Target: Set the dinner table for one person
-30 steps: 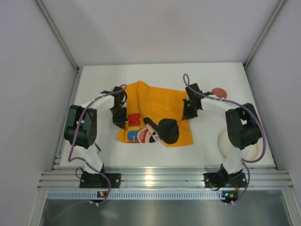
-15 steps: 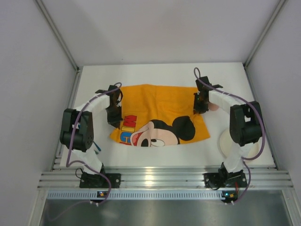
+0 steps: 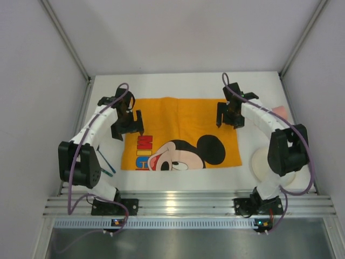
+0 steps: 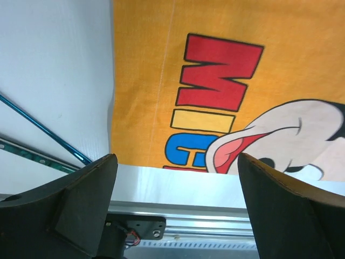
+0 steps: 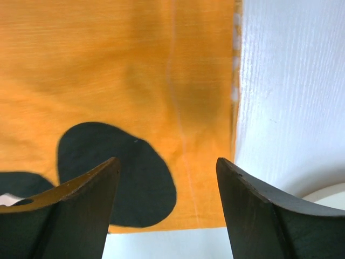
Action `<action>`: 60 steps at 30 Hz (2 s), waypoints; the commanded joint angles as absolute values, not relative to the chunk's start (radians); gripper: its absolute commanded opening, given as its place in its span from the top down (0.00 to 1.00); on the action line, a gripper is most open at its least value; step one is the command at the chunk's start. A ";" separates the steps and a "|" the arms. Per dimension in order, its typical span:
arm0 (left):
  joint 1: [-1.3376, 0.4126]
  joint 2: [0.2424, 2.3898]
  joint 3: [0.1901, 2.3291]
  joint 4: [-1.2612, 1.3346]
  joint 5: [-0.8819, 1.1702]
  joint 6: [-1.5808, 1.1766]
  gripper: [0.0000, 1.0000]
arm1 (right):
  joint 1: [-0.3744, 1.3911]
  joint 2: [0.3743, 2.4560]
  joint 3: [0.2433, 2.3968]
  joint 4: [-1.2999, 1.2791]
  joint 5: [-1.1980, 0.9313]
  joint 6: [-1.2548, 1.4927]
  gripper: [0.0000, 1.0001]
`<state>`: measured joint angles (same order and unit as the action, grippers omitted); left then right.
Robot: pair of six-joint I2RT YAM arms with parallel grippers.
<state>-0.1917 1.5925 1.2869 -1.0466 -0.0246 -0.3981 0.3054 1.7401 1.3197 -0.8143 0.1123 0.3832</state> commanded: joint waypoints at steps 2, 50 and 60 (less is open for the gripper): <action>-0.192 1.532 1.321 -1.017 -0.015 -0.446 0.02 | 0.353 1.609 1.399 -0.861 0.104 0.380 0.27; -0.434 1.750 1.316 -0.936 0.167 -0.419 0.06 | -0.589 1.734 1.192 -0.692 -0.169 0.403 0.36; -0.502 1.812 1.354 -0.920 0.172 -0.442 0.07 | -0.583 1.591 1.224 -0.781 -0.199 0.420 0.41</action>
